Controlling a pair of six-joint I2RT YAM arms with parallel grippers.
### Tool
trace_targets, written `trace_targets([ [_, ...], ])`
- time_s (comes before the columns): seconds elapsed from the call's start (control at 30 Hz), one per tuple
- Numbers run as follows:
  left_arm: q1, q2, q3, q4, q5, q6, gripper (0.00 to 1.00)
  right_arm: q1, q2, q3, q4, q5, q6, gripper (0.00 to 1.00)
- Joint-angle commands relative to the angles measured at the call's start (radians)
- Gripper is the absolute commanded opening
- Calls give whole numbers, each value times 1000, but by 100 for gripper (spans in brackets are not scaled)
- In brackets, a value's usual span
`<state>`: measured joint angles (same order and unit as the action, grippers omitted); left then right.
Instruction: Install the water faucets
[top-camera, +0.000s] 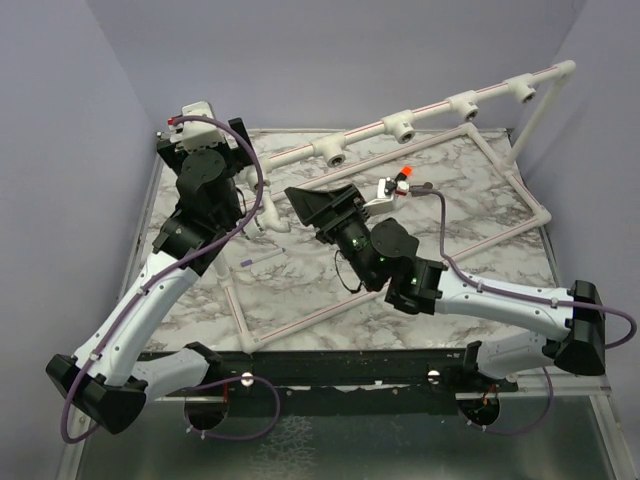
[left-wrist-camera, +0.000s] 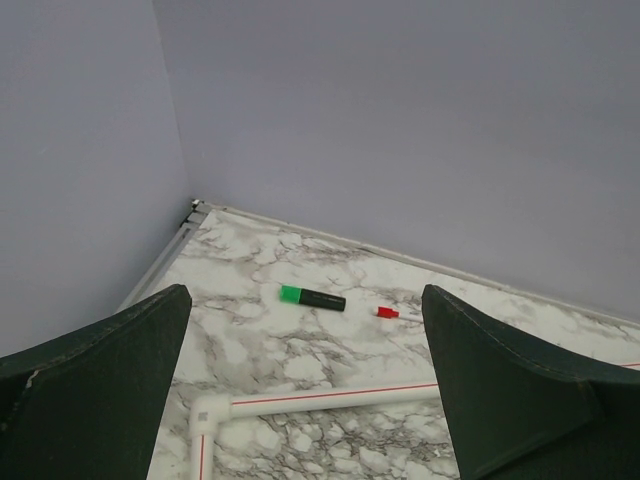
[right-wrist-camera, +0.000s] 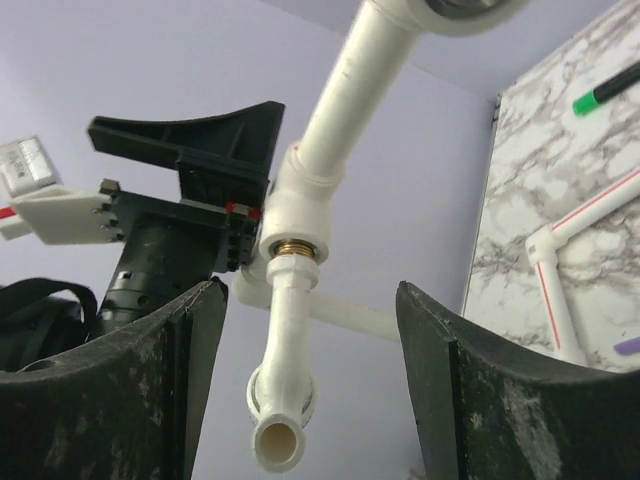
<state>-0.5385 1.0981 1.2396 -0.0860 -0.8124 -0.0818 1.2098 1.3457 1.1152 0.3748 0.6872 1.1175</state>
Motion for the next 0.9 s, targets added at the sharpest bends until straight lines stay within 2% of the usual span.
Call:
trace_targets([
  [0.0,1,44,-30,-225,-21,-51,99,-4,-61,-4,80,-46,-311,74],
  [0.2,4,64,-1,-241,-8,-52,99,-4,-157,-37,116,-136,-715,75],
  [0.53,16,88,101,-328,84,-59,99,-4,-200,39,-88,-350,-1376,79],
  [0.73,37,94,156,-360,75,-33,99,-4,-230,36,-210,-534,-1761,84],
  [0.87,50,108,183,-360,31,-10,99,-4,-223,69,-293,-632,-1948,85],
])
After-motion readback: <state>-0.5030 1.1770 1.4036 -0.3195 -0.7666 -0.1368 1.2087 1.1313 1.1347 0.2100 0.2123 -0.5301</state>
